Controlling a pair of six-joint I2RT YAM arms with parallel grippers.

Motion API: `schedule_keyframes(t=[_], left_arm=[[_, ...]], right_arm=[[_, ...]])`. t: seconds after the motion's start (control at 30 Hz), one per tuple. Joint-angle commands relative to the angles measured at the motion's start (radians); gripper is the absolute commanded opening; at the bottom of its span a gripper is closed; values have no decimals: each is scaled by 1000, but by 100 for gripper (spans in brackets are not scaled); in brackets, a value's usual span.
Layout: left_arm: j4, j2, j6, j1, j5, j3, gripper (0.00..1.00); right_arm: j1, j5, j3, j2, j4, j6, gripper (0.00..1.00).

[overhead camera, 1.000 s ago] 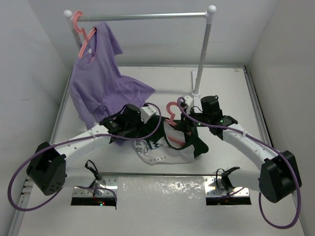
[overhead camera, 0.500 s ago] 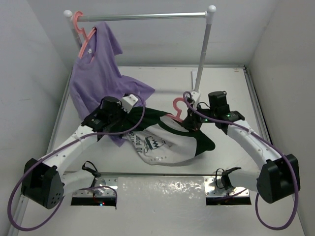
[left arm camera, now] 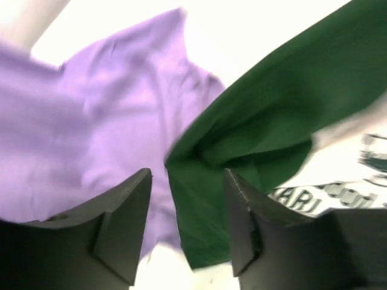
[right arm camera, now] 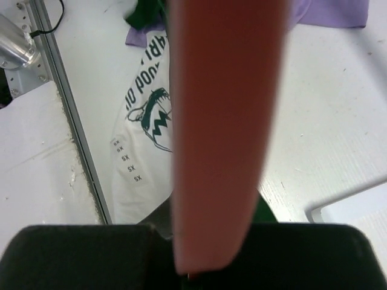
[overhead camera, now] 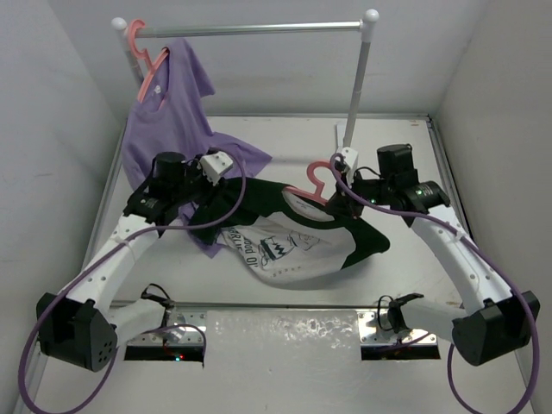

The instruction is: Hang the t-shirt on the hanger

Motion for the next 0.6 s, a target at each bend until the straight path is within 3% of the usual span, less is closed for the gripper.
schedule_keyframes(t=[0.0, 0.1, 0.3, 0.43, 0.53, 0.57], left_arm=[[7, -62, 24, 7, 299, 46, 52], [-8, -33, 10, 7, 346, 65, 58], [73, 34, -15, 6, 152, 66, 57], [85, 80, 16, 6, 187, 69, 55], [114, 97, -13, 6, 198, 72, 3], [124, 97, -13, 9, 179, 74, 0]], right_arm=[[-9, -23, 59, -46, -22, -20, 0], [-11, -22, 82, -49, -53, -31, 0], [-9, -31, 131, -38, -77, -42, 0], [-9, -40, 159, -30, -90, -49, 0], [-11, -35, 176, -26, -119, -68, 0], [-11, -34, 179, -26, -142, -75, 0]])
